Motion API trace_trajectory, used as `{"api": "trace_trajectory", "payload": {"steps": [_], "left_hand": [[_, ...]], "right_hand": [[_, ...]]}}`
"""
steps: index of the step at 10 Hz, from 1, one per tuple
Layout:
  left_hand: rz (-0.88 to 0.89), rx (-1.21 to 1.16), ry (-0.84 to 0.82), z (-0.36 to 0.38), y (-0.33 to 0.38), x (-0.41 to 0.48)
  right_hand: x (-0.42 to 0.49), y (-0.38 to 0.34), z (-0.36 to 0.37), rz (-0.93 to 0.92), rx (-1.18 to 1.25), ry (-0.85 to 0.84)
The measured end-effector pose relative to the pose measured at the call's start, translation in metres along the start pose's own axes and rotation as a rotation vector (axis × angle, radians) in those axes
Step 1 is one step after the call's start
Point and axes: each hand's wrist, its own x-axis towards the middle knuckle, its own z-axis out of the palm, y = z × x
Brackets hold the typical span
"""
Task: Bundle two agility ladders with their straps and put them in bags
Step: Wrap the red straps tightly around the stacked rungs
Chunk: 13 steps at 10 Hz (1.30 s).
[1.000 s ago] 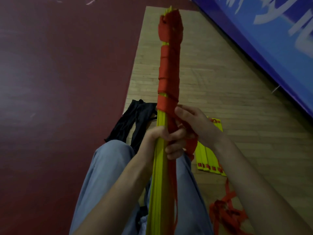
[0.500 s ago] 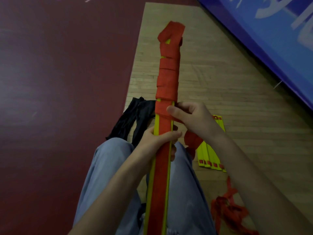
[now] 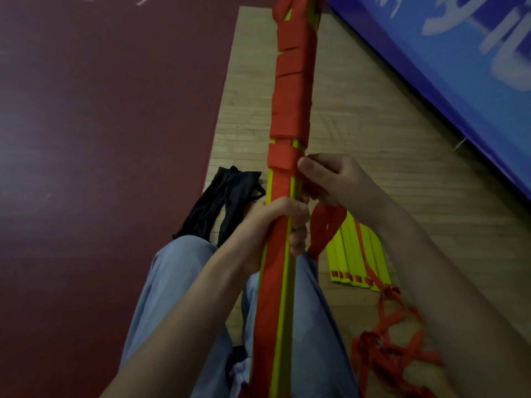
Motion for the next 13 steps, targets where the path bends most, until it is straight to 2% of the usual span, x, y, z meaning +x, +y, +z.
{"api": "trace_trajectory", "payload": {"steps": [1,2,5,6,8,9,10,11,12,13], "left_hand": [[0.115,-0.129,-0.174,0.000,-0.004,0.005],[0.137,-0.208,-0.246,0.002,-0.004,0.006],[0.160,-0.213,-0.340,0.005,0.020,0.015],[0.103,-0.203,-0.412,0.006,0.021,0.013],[0.000,-0.168,-0.408,0.007,0.003,0.009],[-0.023,-0.207,-0.385,0.006,-0.003,0.009],[-0.049,-0.245,-0.374,0.003,-0.007,0.010],[-0.094,-0.287,-0.440,0.006,-0.008,0.007],[-0.126,-0.354,-0.606,0.002,-0.016,0.009],[-0.098,-0.527,-0.746,-0.002,-0.031,0.015]], "right_hand": [[0.001,0.006,-0.018,0.006,-0.077,0.013],[0.001,0.010,-0.029,0.025,-0.135,-0.013],[0.000,0.027,-0.057,0.090,-0.257,0.008],[-0.001,0.030,-0.054,0.105,-0.083,-0.097],[-0.002,0.039,-0.039,0.039,0.290,-0.169],[-0.006,0.035,-0.034,-0.001,0.335,-0.165],[-0.004,0.038,-0.030,0.018,0.267,-0.048],[-0.005,0.044,-0.026,0.068,0.368,-0.042],[-0.008,0.044,-0.021,0.101,0.449,-0.118],[-0.002,0.050,-0.016,0.119,0.371,-0.203]]}}
